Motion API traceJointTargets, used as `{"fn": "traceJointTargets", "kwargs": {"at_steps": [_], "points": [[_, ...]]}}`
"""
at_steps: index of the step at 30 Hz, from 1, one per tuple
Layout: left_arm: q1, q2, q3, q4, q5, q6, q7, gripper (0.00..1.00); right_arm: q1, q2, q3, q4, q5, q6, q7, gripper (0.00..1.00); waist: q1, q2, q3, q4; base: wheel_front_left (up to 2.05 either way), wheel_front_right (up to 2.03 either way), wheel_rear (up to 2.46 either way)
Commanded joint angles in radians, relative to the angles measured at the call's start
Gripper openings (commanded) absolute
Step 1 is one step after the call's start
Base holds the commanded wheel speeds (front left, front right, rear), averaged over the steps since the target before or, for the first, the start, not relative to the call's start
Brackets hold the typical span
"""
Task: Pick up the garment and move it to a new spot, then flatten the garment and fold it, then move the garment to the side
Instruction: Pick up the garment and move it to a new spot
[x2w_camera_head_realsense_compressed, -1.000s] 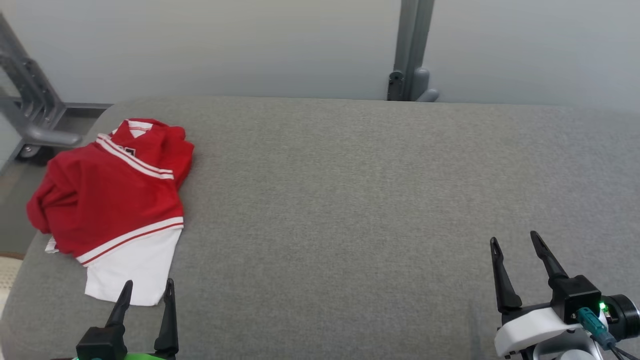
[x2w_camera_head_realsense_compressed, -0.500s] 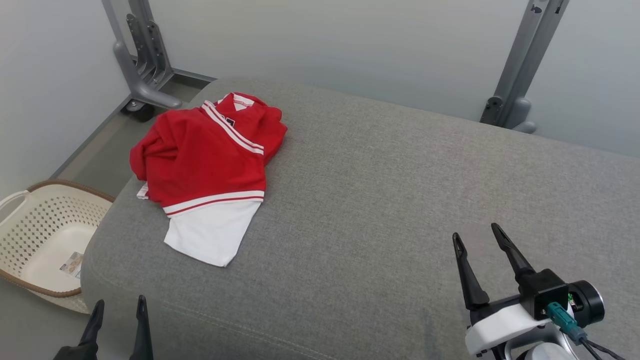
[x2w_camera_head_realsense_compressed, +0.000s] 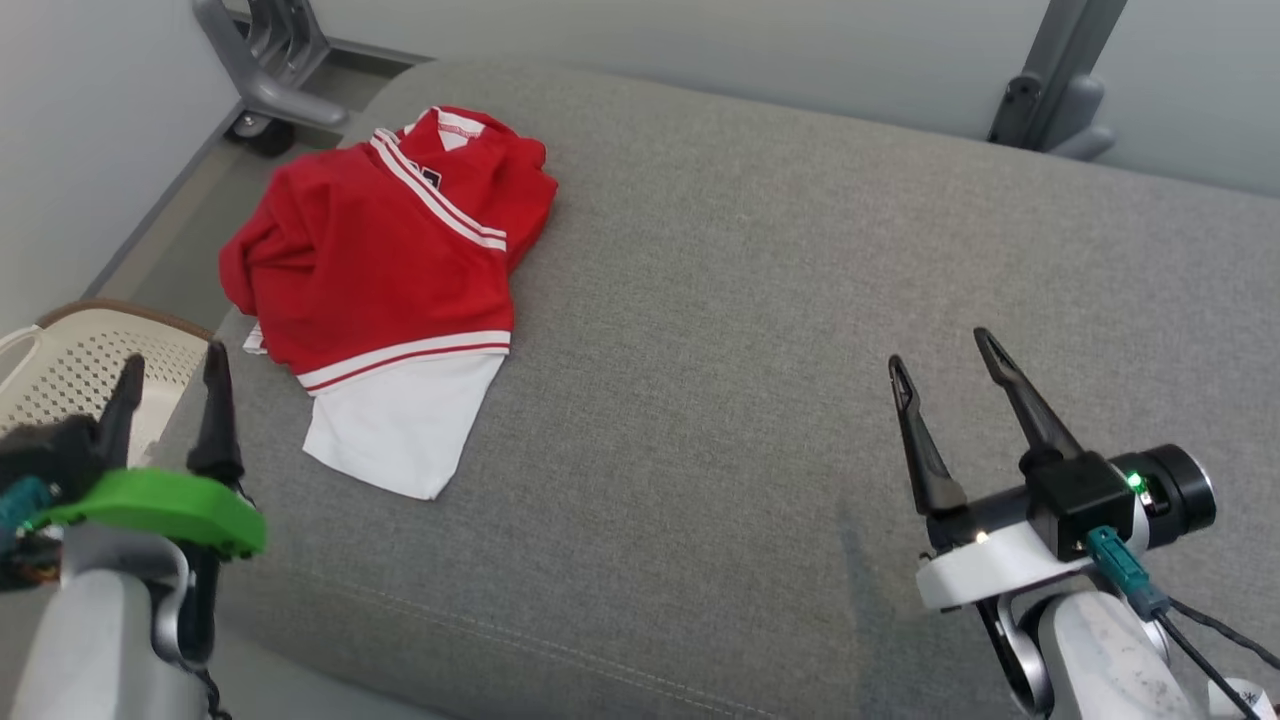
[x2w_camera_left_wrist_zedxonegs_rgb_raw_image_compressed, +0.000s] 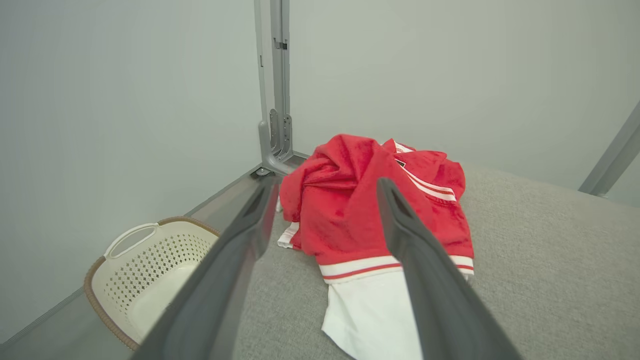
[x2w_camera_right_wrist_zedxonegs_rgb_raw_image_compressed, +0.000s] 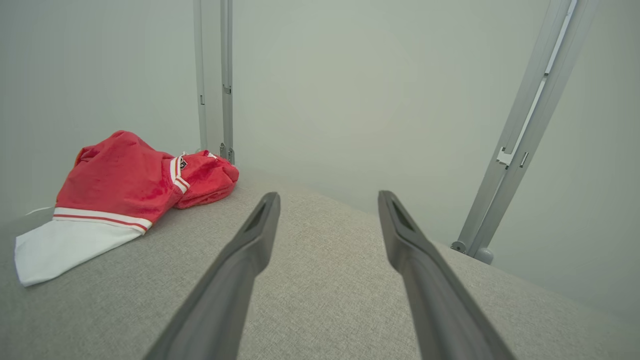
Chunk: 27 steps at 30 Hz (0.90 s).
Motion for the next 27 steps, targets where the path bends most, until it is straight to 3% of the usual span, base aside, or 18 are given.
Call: {"fn": "traceJointTargets", "kwargs": {"at_steps": [1,6,14,21,25,26,27], "points": [[-0.067,0.021,-0.008,0.025,-0.03,-0.003,0.022,1.0,-0.035,-0.006,-0.002,-0.011,-0.008,0.0,-0.003,1.0,0.0,0.0085,0.225,-0.126,0.0,0.0,0.0],[-0.26,0.117,-0.051,0.132,-0.135,-0.003,0.115,1.0,-0.103,-0.005,0.016,-0.023,-0.021,0.0,-0.003,1.0,0.0,0.0085,0.338,-0.18,0.0,0.0,0.0],[-0.435,0.198,-0.104,0.264,-0.342,-0.003,0.221,1.0,-0.152,-0.005,0.029,-0.022,-0.02,0.0,-0.004,1.0,0.0,0.0085,0.397,-0.245,0.0,0.0,0.0],[-0.501,0.259,-0.118,0.413,-0.408,-0.003,0.243,1.0,-0.177,-0.004,0.053,-0.023,-0.014,0.0,-0.004,1.0,0.0,0.0085,0.407,-0.295,0.0,0.0,0.0],[-0.534,0.28,-0.09,0.506,-0.432,-0.001,0.206,1.0,-0.179,-0.005,0.054,-0.029,-0.013,0.0,-0.004,1.0,0.0,0.0085,0.409,-0.317,0.0,0.0,0.0],[-0.541,0.283,-0.086,0.528,-0.433,-0.001,0.196,0.63,-0.176,-0.005,0.052,-0.03,-0.012,0.0,-0.004,1.0,0.0,0.0085,0.409,-0.32,0.0,0.0,0.0],[-0.545,0.284,-0.085,0.546,-0.436,-0.001,0.192,0.19,-0.173,-0.004,0.049,-0.032,-0.011,0.0,-0.004,1.0,0.0,0.0085,0.409,-0.322,0.0,0.0,0.0]]}}
